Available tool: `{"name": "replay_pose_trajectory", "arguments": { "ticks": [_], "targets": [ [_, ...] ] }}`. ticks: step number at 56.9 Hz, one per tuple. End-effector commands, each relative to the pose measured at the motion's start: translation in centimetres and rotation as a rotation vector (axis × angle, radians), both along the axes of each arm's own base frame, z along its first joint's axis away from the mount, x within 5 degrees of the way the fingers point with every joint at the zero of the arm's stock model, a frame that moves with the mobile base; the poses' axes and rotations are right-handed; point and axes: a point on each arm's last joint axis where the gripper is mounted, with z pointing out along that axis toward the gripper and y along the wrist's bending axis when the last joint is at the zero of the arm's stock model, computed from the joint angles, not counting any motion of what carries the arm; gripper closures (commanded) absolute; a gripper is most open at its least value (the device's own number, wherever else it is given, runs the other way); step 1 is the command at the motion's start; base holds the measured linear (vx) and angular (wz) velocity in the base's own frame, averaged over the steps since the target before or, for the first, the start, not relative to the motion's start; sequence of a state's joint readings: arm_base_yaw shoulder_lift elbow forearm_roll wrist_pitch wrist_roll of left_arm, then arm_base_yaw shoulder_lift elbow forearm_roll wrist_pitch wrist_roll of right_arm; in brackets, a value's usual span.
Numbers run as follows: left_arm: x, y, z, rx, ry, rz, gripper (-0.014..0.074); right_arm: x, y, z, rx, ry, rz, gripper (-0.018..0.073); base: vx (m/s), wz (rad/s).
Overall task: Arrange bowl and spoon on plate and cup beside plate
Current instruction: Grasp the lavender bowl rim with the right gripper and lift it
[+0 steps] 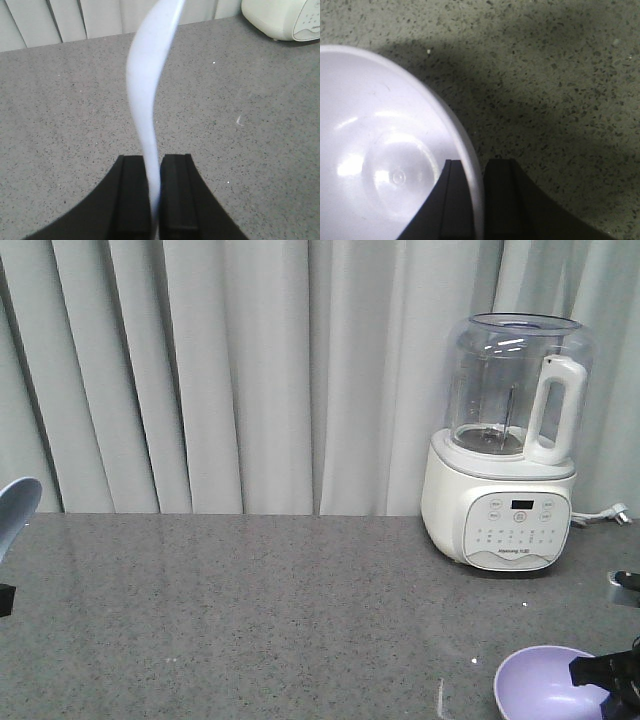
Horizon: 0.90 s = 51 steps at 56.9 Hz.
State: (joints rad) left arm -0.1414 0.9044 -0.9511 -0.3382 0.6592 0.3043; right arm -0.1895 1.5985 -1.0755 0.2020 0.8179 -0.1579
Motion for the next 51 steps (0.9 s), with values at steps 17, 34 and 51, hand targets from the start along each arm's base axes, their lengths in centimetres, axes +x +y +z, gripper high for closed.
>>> {"name": "replay_pose_trajectory", "arguments": {
  "ticks": [17,34,51],
  "targets": [
    [-0.6,0.1,1.9,-0.036,-0.117,0.015,0.0596,-6.0,5.6,13.1,-0.118,-0.604,0.32,0.0569,0.0,0.0],
    [-5.4,1.1,2.3,-0.07,-0.32,0.05,0.0596,-17.5,6.2,16.3,-0.124,-1.083,0.228,0.0568,0.0,0.0],
    [-9.1,1.8,1.3,-0.164,-0.471,0.086,0.0596,-22.4,6.0,14.2,-0.151,-1.195,0.211,0.0568,0.0,0.0]
  ]
}}
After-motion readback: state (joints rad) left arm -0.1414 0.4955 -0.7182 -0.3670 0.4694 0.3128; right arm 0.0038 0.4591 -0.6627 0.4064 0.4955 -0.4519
